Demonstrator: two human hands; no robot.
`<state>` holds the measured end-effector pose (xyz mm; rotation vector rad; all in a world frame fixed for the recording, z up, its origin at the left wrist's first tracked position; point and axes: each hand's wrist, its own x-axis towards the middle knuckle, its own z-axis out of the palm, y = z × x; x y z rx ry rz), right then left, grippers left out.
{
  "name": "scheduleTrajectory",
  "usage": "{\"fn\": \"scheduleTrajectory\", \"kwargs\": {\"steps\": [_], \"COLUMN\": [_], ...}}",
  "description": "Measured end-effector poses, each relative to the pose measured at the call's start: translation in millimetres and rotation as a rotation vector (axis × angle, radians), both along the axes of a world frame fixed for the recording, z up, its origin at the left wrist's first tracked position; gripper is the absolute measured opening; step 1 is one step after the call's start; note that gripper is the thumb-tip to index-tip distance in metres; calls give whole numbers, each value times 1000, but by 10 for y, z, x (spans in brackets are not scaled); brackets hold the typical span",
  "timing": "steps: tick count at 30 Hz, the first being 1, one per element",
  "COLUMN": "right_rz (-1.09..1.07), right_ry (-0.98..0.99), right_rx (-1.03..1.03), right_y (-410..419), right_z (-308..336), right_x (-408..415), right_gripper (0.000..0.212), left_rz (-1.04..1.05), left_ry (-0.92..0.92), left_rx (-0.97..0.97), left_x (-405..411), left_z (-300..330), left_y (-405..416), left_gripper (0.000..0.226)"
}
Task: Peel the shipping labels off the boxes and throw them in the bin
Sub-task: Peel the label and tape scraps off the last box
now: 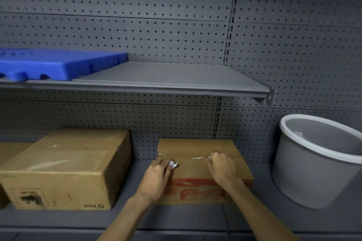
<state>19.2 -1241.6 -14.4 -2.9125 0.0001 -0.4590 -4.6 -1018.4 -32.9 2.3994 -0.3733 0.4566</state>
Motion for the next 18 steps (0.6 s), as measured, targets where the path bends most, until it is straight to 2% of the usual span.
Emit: {"fn": "scheduleTrajectory", "kwargs": {"steps": [3, 5, 11, 15, 18], "right_rz": [184, 249, 269, 239, 216], "right_ry": [38, 98, 138, 56, -23], "right_rx": [66, 131, 201, 170, 98], "right_y": [138, 214, 136, 19, -106], "right_z": [-11, 43, 139, 306, 436], "right_x": [-20, -43, -116, -225, -322], "right_gripper": [8, 8, 13, 13, 13], "left_rz": [-2, -12, -22, -33, -26], "left_ry": [6, 7, -1, -8, -83], "left_rx": [8, 11, -23, -44, -19], "left_x": [-22, -37, -84, -112, -81], "left_z": [32, 59, 158, 326, 406], "left_y": [-8, -8, -13, -67, -103], "left_gripper": [28, 28, 24, 29, 27]}}
